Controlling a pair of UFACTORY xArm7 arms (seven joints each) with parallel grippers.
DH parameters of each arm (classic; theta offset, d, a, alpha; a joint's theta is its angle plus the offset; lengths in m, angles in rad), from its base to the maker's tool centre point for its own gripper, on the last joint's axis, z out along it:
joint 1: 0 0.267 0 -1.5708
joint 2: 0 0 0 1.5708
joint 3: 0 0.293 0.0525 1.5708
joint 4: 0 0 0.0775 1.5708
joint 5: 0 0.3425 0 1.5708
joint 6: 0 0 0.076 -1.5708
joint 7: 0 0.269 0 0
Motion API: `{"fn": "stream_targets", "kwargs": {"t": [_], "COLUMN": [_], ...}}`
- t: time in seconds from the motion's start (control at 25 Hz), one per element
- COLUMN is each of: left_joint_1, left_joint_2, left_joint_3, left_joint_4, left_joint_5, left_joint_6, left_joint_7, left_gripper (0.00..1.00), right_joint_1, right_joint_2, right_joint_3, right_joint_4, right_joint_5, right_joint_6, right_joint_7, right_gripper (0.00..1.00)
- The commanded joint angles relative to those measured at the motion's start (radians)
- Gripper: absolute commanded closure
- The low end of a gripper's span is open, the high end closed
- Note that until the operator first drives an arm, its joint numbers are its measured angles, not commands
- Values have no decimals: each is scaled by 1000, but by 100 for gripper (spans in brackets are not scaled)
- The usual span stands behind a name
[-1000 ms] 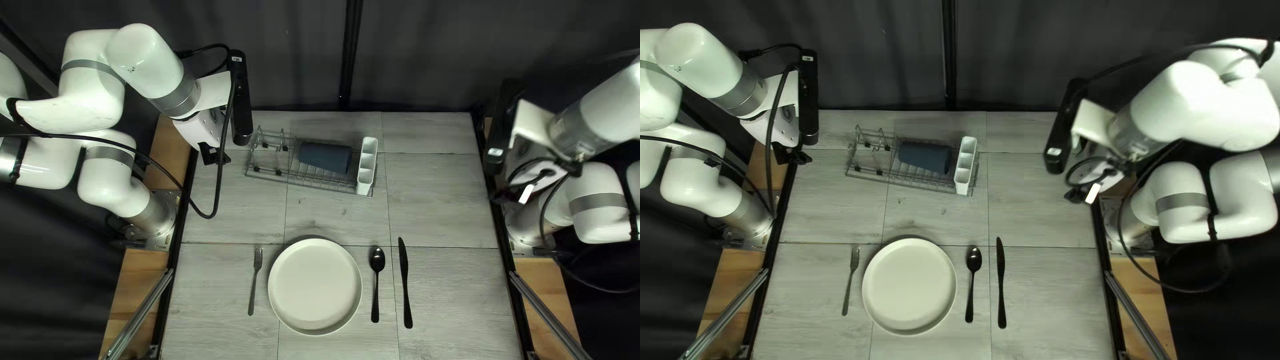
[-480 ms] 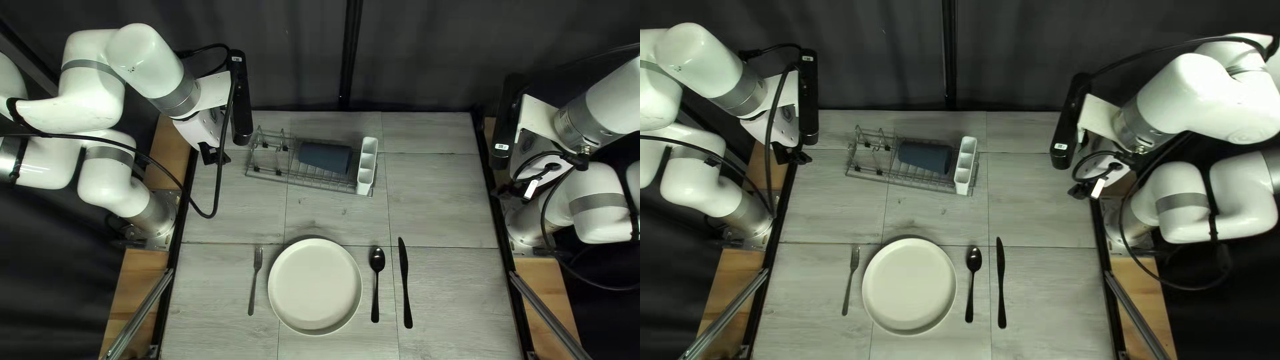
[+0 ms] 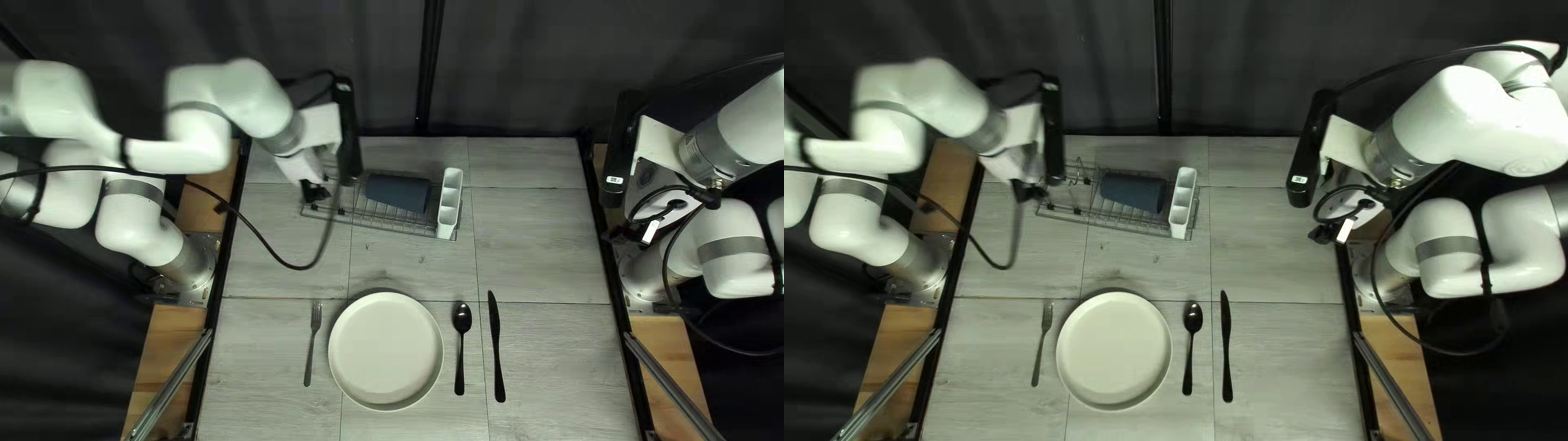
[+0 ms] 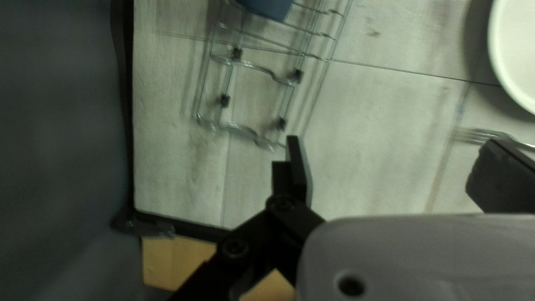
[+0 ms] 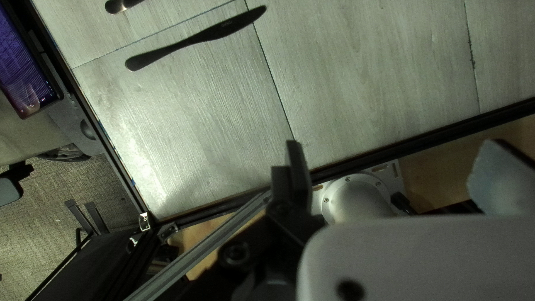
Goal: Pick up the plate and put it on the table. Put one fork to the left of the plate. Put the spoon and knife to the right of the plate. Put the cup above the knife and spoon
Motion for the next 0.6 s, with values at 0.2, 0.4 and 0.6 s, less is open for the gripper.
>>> {"fn": "stream_targets", "kwargs": {"t": [0.2,0.4,0.6], "left_joint_1": [40,26,21], "left_joint_2": [198,339,474], "left_joint_3": [63,78,89], "left_joint_4": [-34,54,100], "left_joint_5": [69,61,23], "left_joint_6": [-232,-307,-408], "left_joint_7": [57,135,228], "left_gripper": [0,0,0], "right_joint_1": [0,0,0], "right_joint_2": [0,0,0], "right_joint_3": [0,0,0], "right_joint_4": [0,0,0], "right_joint_5": [0,0,0], "right_joint_6": [0,0,0], "right_joint_7": [0,0,0], "right_gripper": [0,0,0]}}
